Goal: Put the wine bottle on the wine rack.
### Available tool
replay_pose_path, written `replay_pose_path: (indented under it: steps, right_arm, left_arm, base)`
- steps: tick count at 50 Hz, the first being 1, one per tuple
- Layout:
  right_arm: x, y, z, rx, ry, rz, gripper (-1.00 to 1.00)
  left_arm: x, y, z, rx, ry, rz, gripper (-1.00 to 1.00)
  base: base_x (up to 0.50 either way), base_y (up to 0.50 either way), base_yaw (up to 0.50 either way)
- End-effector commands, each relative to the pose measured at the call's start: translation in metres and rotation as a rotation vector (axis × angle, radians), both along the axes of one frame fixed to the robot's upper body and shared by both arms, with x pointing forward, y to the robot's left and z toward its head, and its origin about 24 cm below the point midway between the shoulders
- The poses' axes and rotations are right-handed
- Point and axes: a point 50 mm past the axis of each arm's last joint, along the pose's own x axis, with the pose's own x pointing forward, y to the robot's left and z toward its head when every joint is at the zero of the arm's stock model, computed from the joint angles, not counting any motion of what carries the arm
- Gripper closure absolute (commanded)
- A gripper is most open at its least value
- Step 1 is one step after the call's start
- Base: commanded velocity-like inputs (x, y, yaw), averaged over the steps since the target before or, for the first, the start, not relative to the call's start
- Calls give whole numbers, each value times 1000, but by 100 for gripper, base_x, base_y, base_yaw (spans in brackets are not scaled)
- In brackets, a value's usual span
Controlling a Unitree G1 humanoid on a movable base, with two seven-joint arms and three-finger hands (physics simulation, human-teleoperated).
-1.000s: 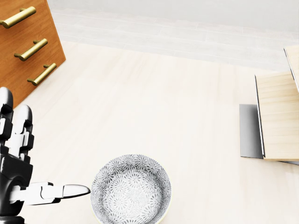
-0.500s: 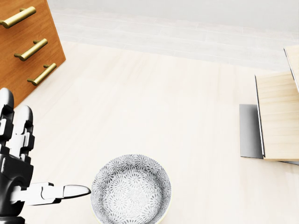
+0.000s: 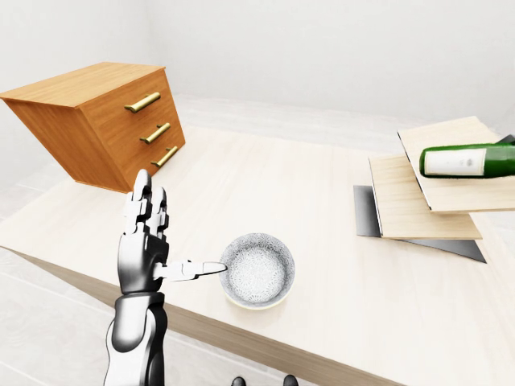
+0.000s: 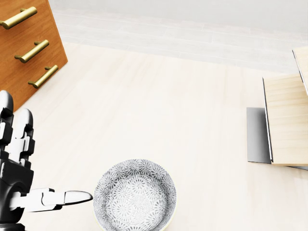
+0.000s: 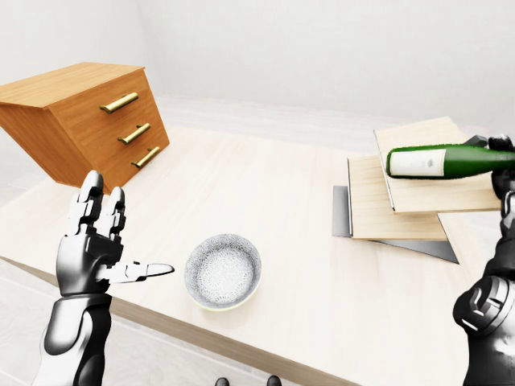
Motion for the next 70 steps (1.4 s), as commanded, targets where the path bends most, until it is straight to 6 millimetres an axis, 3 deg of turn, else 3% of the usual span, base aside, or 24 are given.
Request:
replay_pose_path:
  steps: [1, 26, 28, 30, 31, 32, 34, 35, 59, 70]
  right_arm:
    - [28, 36, -51, 36, 173, 111, 61]
    - [24, 32, -55, 50, 185, 92, 22]
    - [23, 32, -54, 50, 185, 90, 11]
    - [22, 30, -54, 51, 184, 84, -32]
    - [22, 30, -53, 51, 184, 81, -38]
    - [21, 29, -53, 50, 182, 78, -69]
    - [20, 27, -52, 52, 183, 71, -96]
    - [19, 27, -51, 50, 183, 69, -100]
    - [-2, 7, -51, 46, 188, 4, -100]
    - [-22, -9, -53, 34, 195, -41, -100]
  left_arm:
    - [1, 0, -1, -1, 3, 0, -100]
    - [-2, -1, 4, 3, -19, 0, -100]
    - [-2, -1, 4, 3, -17, 0, -100]
    - [-2, -1, 3, 3, -15, -1, -100]
    - [-2, -1, 3, 2, -14, 0, -100]
    - [-2, -1, 3, 2, -14, 0, -100]
    - [-2, -1, 3, 2, -13, -1, -100]
    - [-2, -1, 3, 3, -13, -1, -100]
    - [0, 0, -2, 1, 9, 0, -100]
    - [1, 1, -3, 0, 12, 0, -100]
  base:
    - [0, 0, 0]
    - [0, 0, 0]
    - [0, 0, 0]
    - [0, 0, 0]
    - [0, 0, 0]
    - [0, 0, 0]
    - [0, 0, 0]
    - [0, 0, 0]
    - [0, 0, 0]
    - [0, 0, 0]
